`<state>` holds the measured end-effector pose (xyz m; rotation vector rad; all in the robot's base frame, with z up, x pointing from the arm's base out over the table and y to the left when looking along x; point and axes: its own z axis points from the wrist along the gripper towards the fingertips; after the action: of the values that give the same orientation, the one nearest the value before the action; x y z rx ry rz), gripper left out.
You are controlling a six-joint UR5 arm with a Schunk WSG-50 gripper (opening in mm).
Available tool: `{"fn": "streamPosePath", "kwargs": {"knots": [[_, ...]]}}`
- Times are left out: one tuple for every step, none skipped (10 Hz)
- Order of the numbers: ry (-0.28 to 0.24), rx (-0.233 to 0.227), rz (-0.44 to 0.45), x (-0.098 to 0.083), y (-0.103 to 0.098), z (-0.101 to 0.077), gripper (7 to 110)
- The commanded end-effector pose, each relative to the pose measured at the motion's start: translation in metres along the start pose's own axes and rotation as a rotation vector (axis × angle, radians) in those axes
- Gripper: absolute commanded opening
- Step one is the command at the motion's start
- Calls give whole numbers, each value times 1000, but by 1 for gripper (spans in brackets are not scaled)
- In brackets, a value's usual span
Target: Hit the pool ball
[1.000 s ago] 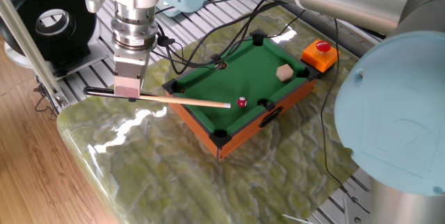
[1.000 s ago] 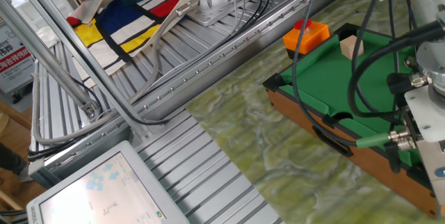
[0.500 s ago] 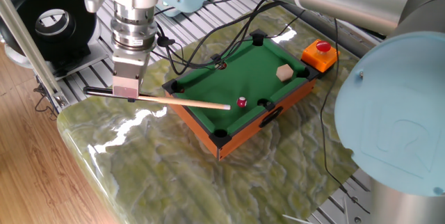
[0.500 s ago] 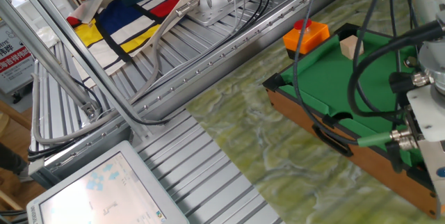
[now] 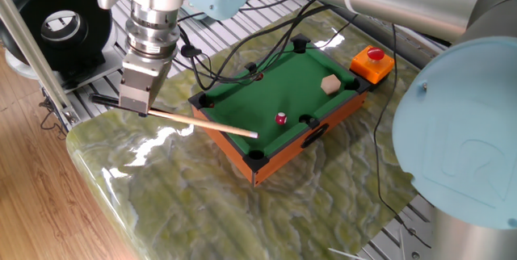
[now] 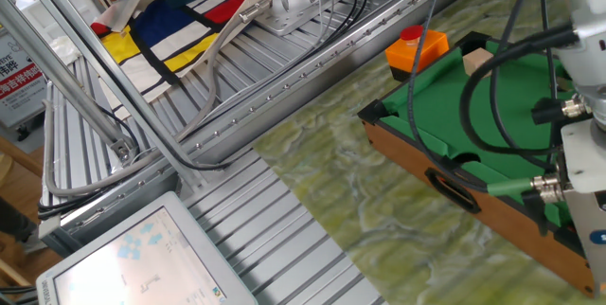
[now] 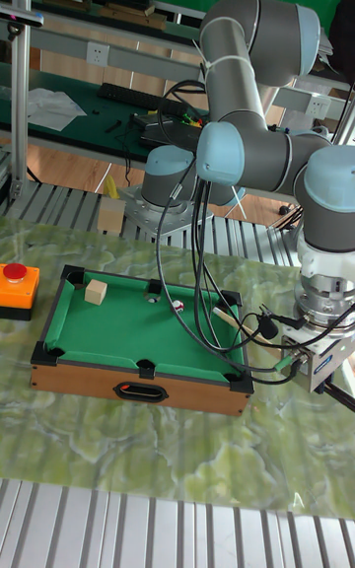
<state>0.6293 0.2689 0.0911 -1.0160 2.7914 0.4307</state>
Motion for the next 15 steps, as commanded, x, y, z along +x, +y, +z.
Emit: {"fn": "streamPosePath", "kwargs": {"knots": [[3, -18, -4, 1, 4, -2, 7], [3, -18, -30, 1, 4, -2, 7], [2, -27, -52, 1, 6, -2, 7], [13, -31, -69, 3, 7, -2, 7], [29, -23, -73, 7, 4, -2, 7], [36, -21, -74, 9, 4, -2, 7], [36, -23, -72, 10, 5, -2, 7], [43, -19, -66, 17, 9, -6, 7], [49, -12, -66, 22, 9, -7, 7], [48, -11, -72, 24, 9, -8, 7], [46, -10, -77, 27, 8, -8, 7], [45, -11, -81, 29, 7, -8, 7], [52, -5, -86, 32, 4, -8, 7], [33, -21, -104, 28, 6, -8, 7], [15, -6, -147, 21, 3, -9, 7]]}}
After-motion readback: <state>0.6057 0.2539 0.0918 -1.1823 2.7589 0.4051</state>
